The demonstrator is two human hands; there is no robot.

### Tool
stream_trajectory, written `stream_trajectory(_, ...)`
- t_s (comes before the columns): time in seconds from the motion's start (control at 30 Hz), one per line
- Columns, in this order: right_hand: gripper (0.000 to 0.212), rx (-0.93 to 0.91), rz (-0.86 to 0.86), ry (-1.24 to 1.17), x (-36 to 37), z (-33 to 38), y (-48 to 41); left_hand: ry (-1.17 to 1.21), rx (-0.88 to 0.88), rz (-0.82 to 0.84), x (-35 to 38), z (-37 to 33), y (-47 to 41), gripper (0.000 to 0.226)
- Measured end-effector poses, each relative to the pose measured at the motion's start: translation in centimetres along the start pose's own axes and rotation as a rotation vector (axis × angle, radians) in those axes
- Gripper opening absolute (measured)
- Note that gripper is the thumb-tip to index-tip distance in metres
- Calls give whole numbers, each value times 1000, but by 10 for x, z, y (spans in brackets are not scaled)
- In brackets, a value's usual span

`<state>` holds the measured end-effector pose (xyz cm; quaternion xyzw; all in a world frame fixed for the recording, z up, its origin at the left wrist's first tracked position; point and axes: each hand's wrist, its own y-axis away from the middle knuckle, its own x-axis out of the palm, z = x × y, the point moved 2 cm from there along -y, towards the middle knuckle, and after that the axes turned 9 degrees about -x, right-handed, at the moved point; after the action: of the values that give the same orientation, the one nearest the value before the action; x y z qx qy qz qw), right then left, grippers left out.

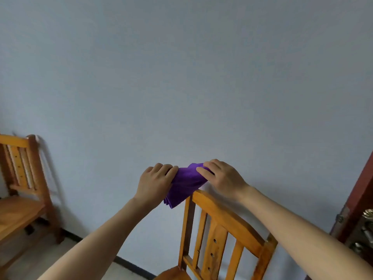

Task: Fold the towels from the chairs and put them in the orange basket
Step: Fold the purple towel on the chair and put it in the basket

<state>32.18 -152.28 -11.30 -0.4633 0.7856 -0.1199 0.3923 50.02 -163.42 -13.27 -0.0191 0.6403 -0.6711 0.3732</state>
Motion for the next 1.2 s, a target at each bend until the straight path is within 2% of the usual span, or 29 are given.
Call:
stream_trajectory(0.13, 44, -131, -51, -104, 11, 13, -1, -112, -158, 52, -18, -12, 36, 63)
stream_trajectory(0.27, 43, -284, -120, -237, 18, 41, -4, -257, -281, 179, -45, -28, 86, 60)
stream_trajectory(0.47, 55, -448, -313, -557, 12, 128, -54, -490, -477, 312, -144, -34, 156, 62)
stream_trajectory(0.53, 54, -502, -370, -635, 3, 156, -71, -579, -489, 320, -177, -35, 173, 53)
stream_trajectory(0.6, 54, -533, -417, -690, -6, 178, -86, -680, -518, 317, -208, -39, 183, 28)
stream_trajectory(0.67, 53, -567, -446, -730, -13, 198, -98, -741, -584, 328, -233, -48, 190, 21)
stream_trajectory(0.93, 50, -794, -662, -822, -86, 278, -145, -989, -804, 392, -351, -102, 226, 26)
stream_trajectory(1.2, 37, -855, -806, -898, -173, 347, -159, -1187, -889, 430, -447, -165, 250, 32)
